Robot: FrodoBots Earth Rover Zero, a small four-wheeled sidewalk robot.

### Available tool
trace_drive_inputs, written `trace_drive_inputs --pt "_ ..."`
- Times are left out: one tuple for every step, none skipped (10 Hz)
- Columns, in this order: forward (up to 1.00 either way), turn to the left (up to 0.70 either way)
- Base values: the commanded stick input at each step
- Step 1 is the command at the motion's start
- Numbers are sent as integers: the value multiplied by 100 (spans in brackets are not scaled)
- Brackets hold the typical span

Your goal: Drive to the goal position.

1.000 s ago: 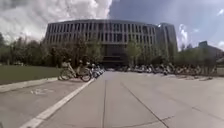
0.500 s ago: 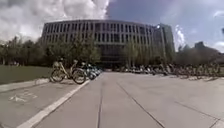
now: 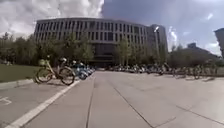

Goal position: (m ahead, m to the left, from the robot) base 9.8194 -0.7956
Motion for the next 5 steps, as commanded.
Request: trace_drive_inputs --pt "100 0" --pt "100 0" --pt "100 0" --pt "100 34" --pt "100 40"
